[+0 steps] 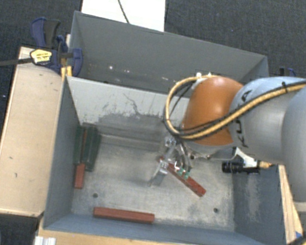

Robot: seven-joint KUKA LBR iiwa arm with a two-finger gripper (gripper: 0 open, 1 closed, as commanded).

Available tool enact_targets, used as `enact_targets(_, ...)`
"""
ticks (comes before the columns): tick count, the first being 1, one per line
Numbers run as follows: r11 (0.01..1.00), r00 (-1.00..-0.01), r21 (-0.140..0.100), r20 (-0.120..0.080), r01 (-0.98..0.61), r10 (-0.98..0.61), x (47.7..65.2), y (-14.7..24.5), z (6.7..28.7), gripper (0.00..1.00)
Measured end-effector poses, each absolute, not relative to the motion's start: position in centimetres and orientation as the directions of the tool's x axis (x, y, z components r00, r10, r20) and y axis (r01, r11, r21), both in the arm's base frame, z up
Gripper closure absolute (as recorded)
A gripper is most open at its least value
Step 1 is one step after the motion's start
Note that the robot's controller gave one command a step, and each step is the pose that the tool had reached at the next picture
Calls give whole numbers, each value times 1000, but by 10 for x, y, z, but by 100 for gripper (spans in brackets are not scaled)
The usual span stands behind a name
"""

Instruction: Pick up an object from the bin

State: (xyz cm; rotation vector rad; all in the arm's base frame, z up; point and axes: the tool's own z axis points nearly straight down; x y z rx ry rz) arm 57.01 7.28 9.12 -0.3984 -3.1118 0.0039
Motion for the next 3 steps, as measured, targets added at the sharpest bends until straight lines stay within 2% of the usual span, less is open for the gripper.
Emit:
enact_targets(1, 982, -982, -3, 1, 189, 189, 564, 12, 69, 0)
enact_targets(2, 982, -982, 1, -1, 188, 188, 565, 17, 71, 100)
enact_targets(3, 984, -984, 2, -11, 177, 177, 574, -5, 231, 100)
